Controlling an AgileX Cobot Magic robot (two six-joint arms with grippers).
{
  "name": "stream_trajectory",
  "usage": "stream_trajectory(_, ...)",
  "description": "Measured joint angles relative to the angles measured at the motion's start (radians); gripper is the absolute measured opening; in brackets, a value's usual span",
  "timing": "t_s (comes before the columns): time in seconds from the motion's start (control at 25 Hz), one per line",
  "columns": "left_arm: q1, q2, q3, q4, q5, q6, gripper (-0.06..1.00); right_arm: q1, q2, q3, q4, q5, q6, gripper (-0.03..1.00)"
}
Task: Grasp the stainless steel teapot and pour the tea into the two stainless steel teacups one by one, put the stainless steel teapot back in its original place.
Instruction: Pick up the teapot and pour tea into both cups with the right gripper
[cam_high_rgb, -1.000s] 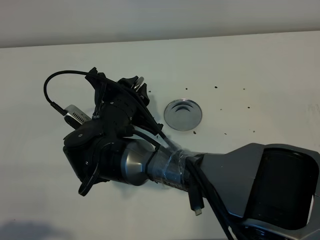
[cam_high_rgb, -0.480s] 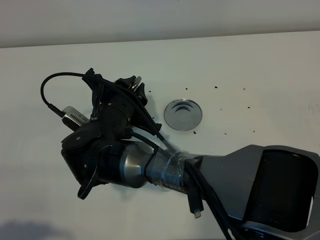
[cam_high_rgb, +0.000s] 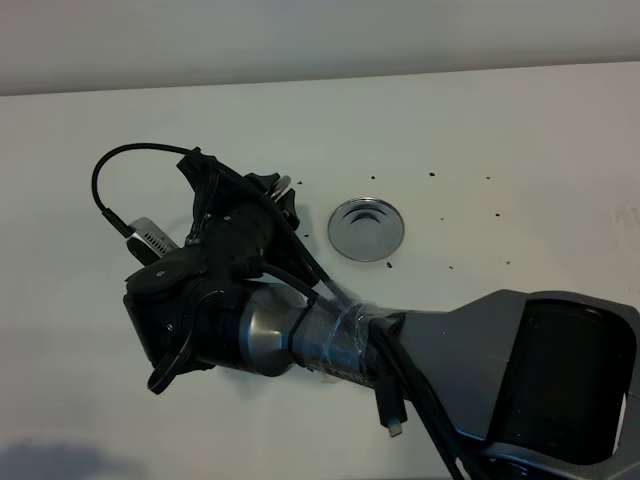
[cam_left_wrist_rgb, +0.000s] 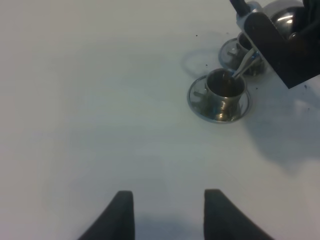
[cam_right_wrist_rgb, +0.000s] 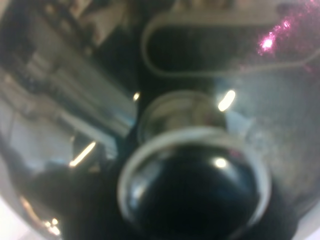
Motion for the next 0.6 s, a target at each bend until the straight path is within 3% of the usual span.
stream_trajectory(0.44, 0.000, 0.000, 0.000, 0.000, 0.000, 0.000, 0.37, 0.000, 0.000, 0.000, 0.061, 0.000, 0.093, 0.18)
stream_trajectory(0.6, 0.000, 0.000, 0.000, 0.000, 0.000, 0.000, 0.37, -0.005, -0.007, 0.000, 0.132, 0.000, 0.145, 0.18)
